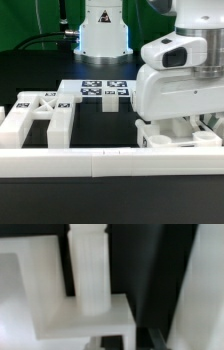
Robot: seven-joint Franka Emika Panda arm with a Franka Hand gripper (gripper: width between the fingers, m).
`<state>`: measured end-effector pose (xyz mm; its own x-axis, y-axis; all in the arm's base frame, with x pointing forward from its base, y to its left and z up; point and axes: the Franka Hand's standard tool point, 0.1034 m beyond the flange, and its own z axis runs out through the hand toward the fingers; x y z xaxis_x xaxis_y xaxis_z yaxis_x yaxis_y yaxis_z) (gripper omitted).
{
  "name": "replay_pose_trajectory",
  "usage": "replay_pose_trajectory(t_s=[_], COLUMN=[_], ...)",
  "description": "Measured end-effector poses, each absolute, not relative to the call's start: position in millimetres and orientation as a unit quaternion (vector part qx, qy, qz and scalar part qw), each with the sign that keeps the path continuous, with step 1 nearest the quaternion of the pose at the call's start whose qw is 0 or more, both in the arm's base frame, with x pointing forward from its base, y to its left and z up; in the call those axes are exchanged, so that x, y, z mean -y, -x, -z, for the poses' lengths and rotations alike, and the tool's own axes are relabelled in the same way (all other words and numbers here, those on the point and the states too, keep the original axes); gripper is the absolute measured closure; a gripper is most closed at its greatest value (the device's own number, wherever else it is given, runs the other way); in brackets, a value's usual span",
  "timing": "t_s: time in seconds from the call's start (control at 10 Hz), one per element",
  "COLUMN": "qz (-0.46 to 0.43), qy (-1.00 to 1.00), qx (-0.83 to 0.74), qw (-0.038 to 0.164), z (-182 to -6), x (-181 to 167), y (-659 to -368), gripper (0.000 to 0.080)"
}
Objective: Assemble chair
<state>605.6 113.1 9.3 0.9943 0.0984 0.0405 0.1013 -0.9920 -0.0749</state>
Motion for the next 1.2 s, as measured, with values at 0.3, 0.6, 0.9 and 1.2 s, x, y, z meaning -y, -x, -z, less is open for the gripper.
replay_pose_trajectory(t_s=[0.3, 0.6, 0.9, 1.2], qz=[0.018, 0.015, 0.018, 0.032], qy=[0.998, 0.998, 0.998, 0.997], qx=[0.052, 0.053, 0.045, 0.055], qw=[0.038, 0.037, 0.03, 0.031], z=[-8.6, -9.9, -28.4, -61.2], x=[-119.3, -118.1, -104.1, -103.3], y=[-605.4, -605.9, -612.6, -613.8], gripper=[0.0768, 0.0723, 0.0541, 0.0231])
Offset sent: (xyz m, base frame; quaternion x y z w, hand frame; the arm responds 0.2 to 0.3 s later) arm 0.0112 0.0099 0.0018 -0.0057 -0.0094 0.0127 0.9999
